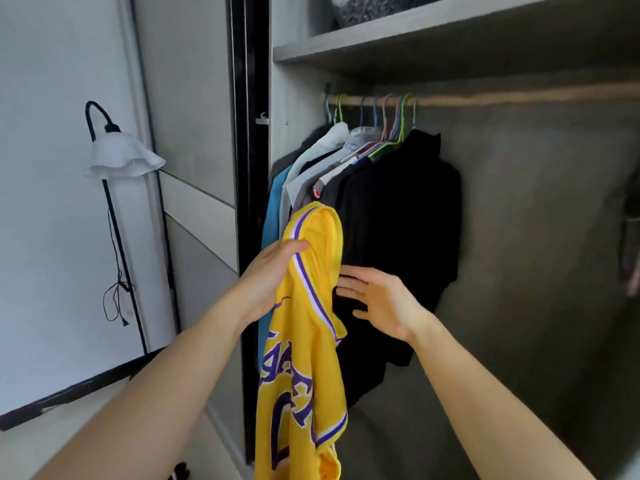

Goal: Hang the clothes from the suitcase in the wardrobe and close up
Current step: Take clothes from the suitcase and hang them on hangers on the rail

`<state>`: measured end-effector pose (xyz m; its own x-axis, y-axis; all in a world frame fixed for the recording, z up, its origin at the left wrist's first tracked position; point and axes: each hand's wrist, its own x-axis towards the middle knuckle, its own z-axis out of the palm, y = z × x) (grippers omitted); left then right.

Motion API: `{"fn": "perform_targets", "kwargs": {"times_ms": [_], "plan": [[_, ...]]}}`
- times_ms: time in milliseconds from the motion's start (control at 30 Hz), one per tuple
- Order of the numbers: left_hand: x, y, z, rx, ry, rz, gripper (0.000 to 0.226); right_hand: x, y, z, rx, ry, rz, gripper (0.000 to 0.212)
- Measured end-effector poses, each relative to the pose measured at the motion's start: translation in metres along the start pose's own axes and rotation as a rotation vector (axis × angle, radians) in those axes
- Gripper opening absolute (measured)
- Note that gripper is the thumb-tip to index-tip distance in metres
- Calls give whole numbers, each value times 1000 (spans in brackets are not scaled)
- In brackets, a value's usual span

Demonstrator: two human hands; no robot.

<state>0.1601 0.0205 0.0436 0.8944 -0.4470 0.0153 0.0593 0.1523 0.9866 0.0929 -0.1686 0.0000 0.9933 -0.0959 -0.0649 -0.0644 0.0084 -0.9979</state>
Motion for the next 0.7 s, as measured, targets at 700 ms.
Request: {"fn": "perform_targets", "kwargs": {"times_ms": [700], "plan": [[45,19,-76,278,493,306,13,30,-32,-2,-232,479,-114,12]]}}
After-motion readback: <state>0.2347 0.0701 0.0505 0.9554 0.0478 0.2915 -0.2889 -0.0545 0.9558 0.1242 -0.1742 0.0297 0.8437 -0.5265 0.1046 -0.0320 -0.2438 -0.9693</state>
